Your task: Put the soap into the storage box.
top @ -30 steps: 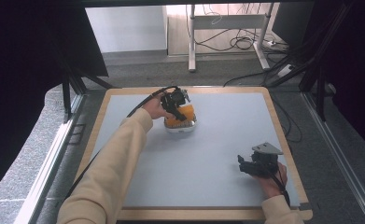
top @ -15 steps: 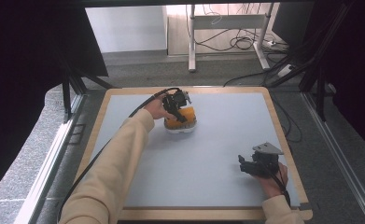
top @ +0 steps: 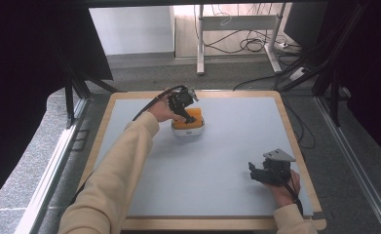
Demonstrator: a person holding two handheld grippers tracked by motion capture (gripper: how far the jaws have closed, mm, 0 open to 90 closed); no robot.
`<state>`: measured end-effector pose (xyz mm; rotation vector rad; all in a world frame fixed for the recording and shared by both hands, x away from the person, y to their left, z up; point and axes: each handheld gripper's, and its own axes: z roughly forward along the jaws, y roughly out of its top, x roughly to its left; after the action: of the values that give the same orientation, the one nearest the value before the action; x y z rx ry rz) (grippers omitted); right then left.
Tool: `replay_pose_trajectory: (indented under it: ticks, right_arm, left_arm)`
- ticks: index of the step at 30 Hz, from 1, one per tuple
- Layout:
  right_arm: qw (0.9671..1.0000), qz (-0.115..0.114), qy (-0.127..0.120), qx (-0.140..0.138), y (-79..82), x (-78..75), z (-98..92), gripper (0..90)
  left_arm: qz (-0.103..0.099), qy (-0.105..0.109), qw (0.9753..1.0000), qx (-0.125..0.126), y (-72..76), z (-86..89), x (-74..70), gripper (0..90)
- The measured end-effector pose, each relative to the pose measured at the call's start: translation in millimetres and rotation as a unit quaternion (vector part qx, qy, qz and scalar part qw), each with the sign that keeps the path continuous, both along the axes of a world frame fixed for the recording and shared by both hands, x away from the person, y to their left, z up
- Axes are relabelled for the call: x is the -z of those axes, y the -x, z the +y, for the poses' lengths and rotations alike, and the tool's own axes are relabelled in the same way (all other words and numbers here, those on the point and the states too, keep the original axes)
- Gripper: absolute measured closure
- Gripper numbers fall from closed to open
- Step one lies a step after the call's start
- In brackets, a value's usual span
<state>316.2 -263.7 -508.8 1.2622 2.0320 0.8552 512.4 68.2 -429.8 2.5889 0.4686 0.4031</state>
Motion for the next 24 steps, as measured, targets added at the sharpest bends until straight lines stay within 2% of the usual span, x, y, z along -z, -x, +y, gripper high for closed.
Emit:
replay_pose_trajectory:
  ticks: [3,6,11,13,16,18,22,24]
  right_arm:
    - [1.0,0.0,0.0,0.0,-0.1,0.0,0.0,15.3]
    - [1.0,-0.001,0.001,0.0,0.2,-0.2,0.2,15.3]
    - [1.0,-0.003,-0.001,0.003,1.8,-1.7,0.6,15.3]
    - [1.0,-0.002,-0.001,0.004,2.1,-1.5,0.6,15.3]
    - [1.0,-0.003,-0.001,0.004,2.7,-1.9,0.3,15.3]
    - [1.0,-0.003,0.001,0.005,2.9,-1.9,0.4,15.3]
    - [1.0,-0.004,0.001,0.006,3.1,-1.9,0.4,15.3]
    - [1.0,-0.004,0.0,0.006,3.4,-2.2,0.5,15.3]
  left_arm:
    - [0.0,0.01,0.9999,-0.004,1.7,2.3,-5.9,25.8]
    - [0.009,0.015,0.9998,-0.009,4.1,5.3,-9.5,25.5]
    - [0.013,0.047,0.9984,-0.027,12.9,15.2,-21.6,27.6]
    - [0.014,0.052,0.9982,-0.029,18.1,20.0,-26.9,27.6]
    - [0.014,0.061,0.9972,-0.041,27.0,28.6,-33.3,27.2]
    - [0.017,0.076,0.9957,-0.051,36.1,35.5,-35.8,27.4]
    - [0.019,0.092,0.9939,-0.059,54.7,46.6,-36.4,28.0]
    - [0.014,0.101,0.9929,-0.061,66.8,52.7,-35.3,28.4]
